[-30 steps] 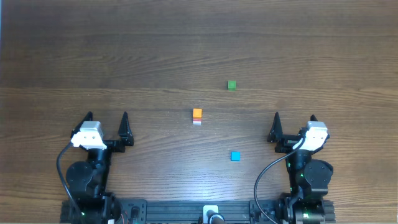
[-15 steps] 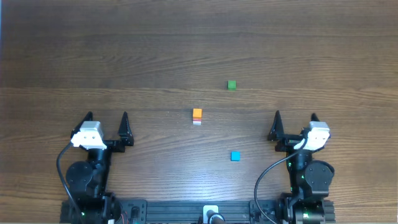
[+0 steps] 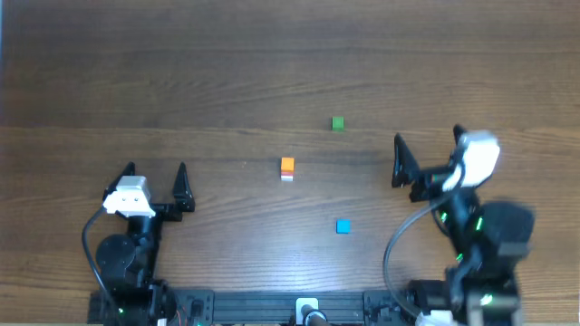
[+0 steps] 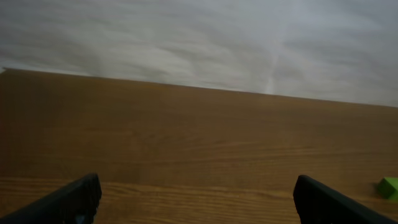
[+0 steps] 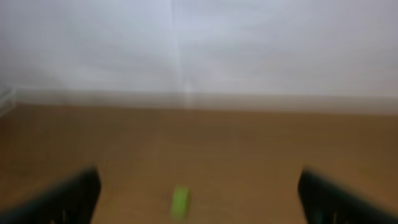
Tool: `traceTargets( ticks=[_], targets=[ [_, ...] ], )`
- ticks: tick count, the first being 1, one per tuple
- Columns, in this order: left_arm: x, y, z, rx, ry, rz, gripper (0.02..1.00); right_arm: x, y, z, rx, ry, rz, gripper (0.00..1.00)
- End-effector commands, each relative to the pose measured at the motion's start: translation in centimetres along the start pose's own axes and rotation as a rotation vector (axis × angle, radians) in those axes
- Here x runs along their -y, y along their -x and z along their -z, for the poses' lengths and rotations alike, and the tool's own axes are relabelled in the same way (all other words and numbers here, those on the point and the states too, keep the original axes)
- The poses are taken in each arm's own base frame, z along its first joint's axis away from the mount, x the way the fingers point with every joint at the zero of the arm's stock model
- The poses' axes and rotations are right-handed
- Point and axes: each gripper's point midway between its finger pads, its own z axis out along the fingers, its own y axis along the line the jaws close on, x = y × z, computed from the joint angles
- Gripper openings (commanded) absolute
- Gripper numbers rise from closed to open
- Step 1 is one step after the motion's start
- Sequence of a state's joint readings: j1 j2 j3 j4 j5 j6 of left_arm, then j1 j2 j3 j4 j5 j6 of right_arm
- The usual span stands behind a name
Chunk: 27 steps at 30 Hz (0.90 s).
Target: Stack Cubes
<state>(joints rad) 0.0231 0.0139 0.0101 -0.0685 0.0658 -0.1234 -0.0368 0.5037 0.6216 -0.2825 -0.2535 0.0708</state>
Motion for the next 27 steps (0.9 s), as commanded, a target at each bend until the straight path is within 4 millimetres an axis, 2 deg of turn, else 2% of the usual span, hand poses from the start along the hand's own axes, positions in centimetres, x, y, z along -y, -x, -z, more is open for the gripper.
traceTargets(
  ticks=[1,3,6,7,11,17,23,27],
  targets=[
    [0.0,-0.2,0.0,-0.002,-0.005,-0.003,1.0,-0.3,2.1,-3.7,-0.209,0.045,-0.031,0.991],
    [0.0,-0.2,0.0,-0.002,-0.005,-0.003,1.0,-0.5,1.6,-5.3,-0.319,0.056,-0.055,0.993],
    [0.0,-0.2,0.0,-0.002,-0.005,-0.003,1.0,-1.6,-0.2,-8.1,-0.49,0.092,-0.079,0.991],
    [0.0,-0.2,0.0,-0.002,-0.005,-0.004,1.0,-2.6,-1.8,-9.7,-0.587,0.116,-0.084,0.991],
    [0.0,-0.2,0.0,-0.002,-0.005,-0.004,0.998,-5.1,-5.7,-13.0,-0.758,0.139,-0.121,0.993],
    [0.0,-0.1,0.0,-0.001,-0.005,-0.004,1.0,-8.4,-10.8,-15.8,-0.908,0.146,-0.157,0.991],
    [0.0,-0.2,0.0,-0.002,-0.005,-0.004,1.0,-8.6,-14.4,-18.0,-1.016,0.001,-0.169,0.993],
    [0.0,-0.2,0.0,-0.002,-0.005,-0.004,1.0,-7.8,-16.4,-19.5,-1.107,-0.112,-0.126,0.993]
  ],
)
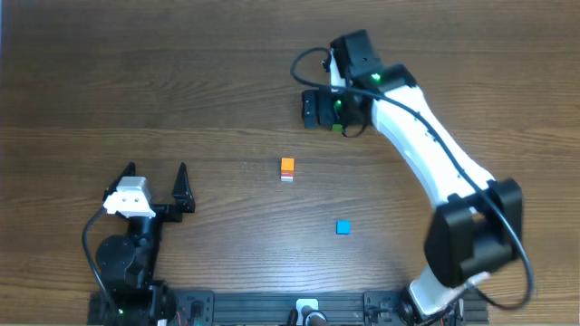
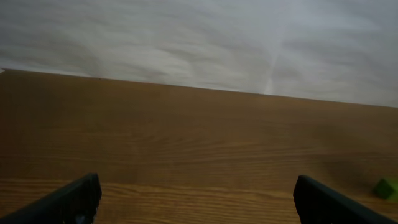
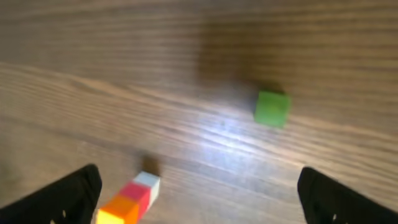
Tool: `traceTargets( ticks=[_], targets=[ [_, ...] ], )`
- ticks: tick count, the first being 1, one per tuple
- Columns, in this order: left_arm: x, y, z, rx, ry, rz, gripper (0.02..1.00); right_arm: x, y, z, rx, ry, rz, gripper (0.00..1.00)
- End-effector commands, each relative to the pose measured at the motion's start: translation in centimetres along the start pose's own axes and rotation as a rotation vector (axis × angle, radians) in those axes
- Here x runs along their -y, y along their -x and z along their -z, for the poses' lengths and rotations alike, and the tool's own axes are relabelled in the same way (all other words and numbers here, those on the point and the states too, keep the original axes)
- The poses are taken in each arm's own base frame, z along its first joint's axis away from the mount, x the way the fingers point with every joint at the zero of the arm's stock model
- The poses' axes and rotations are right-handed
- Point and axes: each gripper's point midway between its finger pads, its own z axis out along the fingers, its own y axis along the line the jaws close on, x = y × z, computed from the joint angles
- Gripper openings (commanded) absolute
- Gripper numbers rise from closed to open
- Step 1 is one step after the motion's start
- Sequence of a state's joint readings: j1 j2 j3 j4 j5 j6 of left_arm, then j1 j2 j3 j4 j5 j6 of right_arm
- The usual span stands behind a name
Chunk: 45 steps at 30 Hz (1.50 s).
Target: Stack Cubes
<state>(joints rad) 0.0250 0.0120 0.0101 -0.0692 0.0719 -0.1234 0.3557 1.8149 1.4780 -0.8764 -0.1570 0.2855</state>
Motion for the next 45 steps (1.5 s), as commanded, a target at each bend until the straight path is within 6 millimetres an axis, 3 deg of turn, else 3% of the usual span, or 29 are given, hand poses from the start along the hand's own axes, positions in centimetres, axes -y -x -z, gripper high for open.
traceTargets(
  ticks=[1,13,26,37,45],
  targets=[
    [0.0,-0.2,0.0,-0.002,0.0,-0.004,1.0,1.8,1.8,-1.8,-0.029,-0.17,-0.067,0.993],
    [0.0,-0.1,0.0,-0.002,-0.001,-0.003,0.998,3.8,0.1,-6.5,-0.172,-0.262,-0.091,0.991],
    [0.0,-0.2,0.0,-0.002,0.0,-0.003,1.0,6.6,-0.1,-8.6,-0.209,-0.28,-0.102,0.993],
    [0.0,-0.2,0.0,-0.002,0.0,-0.004,1.0,6.6,-0.3,-9.5,-0.222,-0.272,-0.09,0.798],
    [0.0,-0.2,0.0,-0.002,-0.001,-0.003,0.998,6.0,-0.8,-10.2,-0.239,-0.259,-0.073,0.755]
  ],
)
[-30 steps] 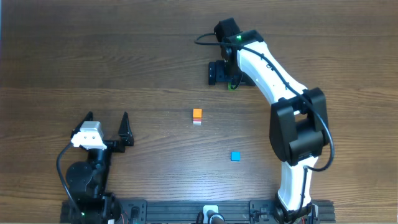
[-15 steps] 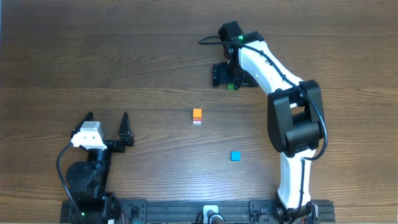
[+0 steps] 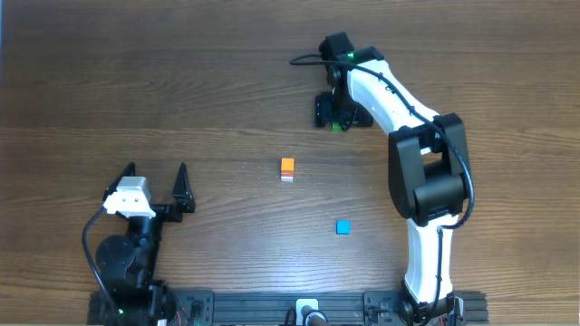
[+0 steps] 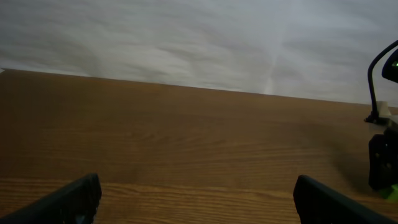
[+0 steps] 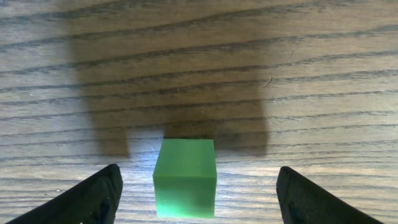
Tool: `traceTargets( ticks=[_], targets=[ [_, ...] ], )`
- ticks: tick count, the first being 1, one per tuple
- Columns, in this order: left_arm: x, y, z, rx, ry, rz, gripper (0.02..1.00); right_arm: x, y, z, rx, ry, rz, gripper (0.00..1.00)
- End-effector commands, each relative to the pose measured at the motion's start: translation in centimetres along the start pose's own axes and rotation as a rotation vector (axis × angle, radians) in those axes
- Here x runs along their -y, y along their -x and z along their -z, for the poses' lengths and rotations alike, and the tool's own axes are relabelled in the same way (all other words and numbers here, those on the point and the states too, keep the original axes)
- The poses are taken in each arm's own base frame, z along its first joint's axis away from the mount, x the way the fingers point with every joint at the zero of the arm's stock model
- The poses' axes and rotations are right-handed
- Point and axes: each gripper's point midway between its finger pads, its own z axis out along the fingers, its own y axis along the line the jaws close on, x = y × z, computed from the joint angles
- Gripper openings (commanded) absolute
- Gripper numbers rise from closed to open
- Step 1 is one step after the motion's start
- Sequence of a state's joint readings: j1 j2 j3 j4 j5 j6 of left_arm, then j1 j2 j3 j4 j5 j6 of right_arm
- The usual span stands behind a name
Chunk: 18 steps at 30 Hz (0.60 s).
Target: Stack Cubes
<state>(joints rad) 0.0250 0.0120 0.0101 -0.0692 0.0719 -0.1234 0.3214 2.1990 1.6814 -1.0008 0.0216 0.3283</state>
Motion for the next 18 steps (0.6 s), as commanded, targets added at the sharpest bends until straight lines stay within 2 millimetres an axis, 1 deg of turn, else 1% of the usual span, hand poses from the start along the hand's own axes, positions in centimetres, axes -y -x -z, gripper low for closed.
traceTargets(
  ticks=[1,5,7,8,11,12,17,18],
  targets=[
    [-0.04,-0.17,0.0,-0.002,-0.001,-0.003,1.0,-0.89,0.26,-0.62,-0.002,0.006,0.026,0.733],
    [-0.05,-0.16,0.0,-0.002,-0.001,-0.004,1.0,-1.22,0.43,-0.61,0.008,0.011,0.031,0.601],
    [-0.04,-0.17,0.0,-0.002,-0.001,-0.004,1.0,-1.44,0.35,-0.63,0.007,0.015,0.034,0.557],
    [-0.05,-0.17,0.0,-0.002,0.0,-0.004,1.0,-1.57,0.32,-0.62,0.006,0.019,0.036,0.511],
    [-0.05,-0.17,0.0,-0.002,0.0,-0.004,1.0,-1.71,0.37,-0.62,0.01,0.02,0.039,0.424],
    [-0.05,-0.17,0.0,-0.002,0.0,-0.003,1.0,-1.76,0.37,-0.62,0.011,0.02,0.04,0.362],
    [-0.05,-0.16,0.0,-0.002,-0.001,-0.003,1.0,-1.77,0.36,-0.62,0.01,0.02,0.04,0.323],
    [-0.05,-0.16,0.0,-0.002,-0.001,-0.003,1.0,-1.77,0.36,-0.62,0.01,0.02,0.04,0.301]
  ],
)
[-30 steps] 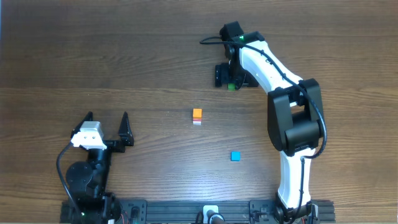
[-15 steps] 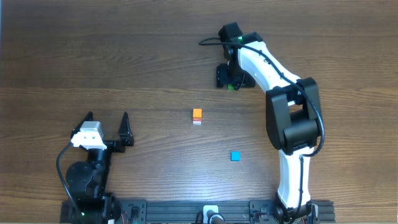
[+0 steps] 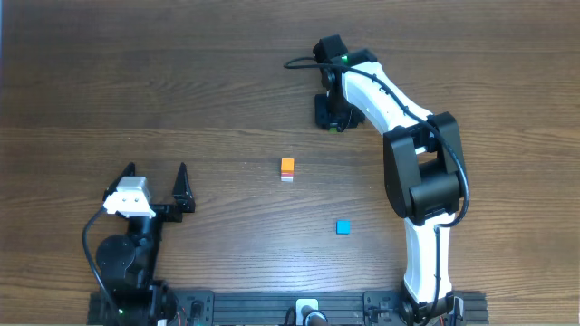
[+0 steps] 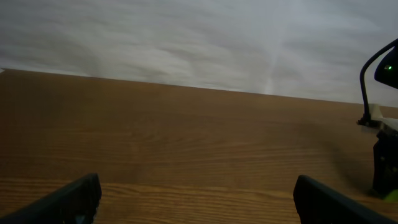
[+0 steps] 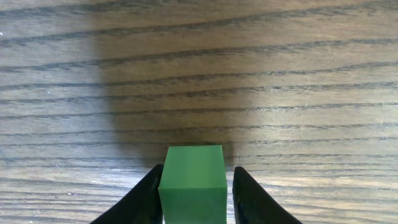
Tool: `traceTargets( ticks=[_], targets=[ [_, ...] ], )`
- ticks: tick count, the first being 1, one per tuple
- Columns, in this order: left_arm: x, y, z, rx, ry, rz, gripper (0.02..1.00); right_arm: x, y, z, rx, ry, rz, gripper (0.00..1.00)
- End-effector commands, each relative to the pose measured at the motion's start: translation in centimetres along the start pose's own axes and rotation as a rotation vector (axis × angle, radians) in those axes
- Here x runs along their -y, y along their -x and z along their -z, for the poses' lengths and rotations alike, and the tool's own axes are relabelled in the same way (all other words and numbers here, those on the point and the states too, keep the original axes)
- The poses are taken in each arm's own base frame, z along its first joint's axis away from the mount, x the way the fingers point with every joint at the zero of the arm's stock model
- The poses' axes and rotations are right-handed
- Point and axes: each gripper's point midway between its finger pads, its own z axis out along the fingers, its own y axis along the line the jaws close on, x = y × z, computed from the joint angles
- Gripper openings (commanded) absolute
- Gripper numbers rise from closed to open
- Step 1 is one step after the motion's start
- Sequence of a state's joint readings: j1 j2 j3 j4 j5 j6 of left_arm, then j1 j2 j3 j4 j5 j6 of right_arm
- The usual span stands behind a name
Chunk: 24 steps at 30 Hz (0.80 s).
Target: Stack Cubes
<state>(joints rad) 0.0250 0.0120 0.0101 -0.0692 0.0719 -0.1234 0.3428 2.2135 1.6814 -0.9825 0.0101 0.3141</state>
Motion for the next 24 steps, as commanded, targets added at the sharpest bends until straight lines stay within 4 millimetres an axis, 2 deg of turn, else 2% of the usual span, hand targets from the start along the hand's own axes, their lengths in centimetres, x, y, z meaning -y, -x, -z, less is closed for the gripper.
traceTargets(
  ticks=[1,8,11,14,16,20,24],
  targets=[
    [0.0,-0.2,0.0,-0.002,-0.001,-0.004,1.0,-0.6,0.5,-0.1,0.01,0.006,0.005,0.286],
    [0.0,-0.2,0.0,-0.002,-0.001,-0.003,1.0,-0.6,0.5,0.0,0.011,0.007,0.005,0.04],
    [0.0,-0.2,0.0,-0.002,0.0,-0.004,1.0,-0.8,0.5,0.2,0.015,0.008,0.005,0.012],
    [0.0,-0.2,0.0,-0.002,0.0,-0.003,1.0,-1.2,0.4,1.3,0.027,0.015,0.01,0.009],
    [0.0,-0.2,0.0,-0.002,0.0,-0.004,1.0,-1.6,0.2,2.6,0.041,0.027,0.016,0.012],
    [0.0,-0.2,0.0,-0.002,0.0,-0.004,0.998,-2.9,-0.5,6.4,0.086,0.054,0.035,0.012],
    [0.0,-0.2,0.0,-0.002,-0.001,-0.003,1.0,-4.6,-2.6,10.3,0.114,0.074,0.052,0.012]
  ],
)
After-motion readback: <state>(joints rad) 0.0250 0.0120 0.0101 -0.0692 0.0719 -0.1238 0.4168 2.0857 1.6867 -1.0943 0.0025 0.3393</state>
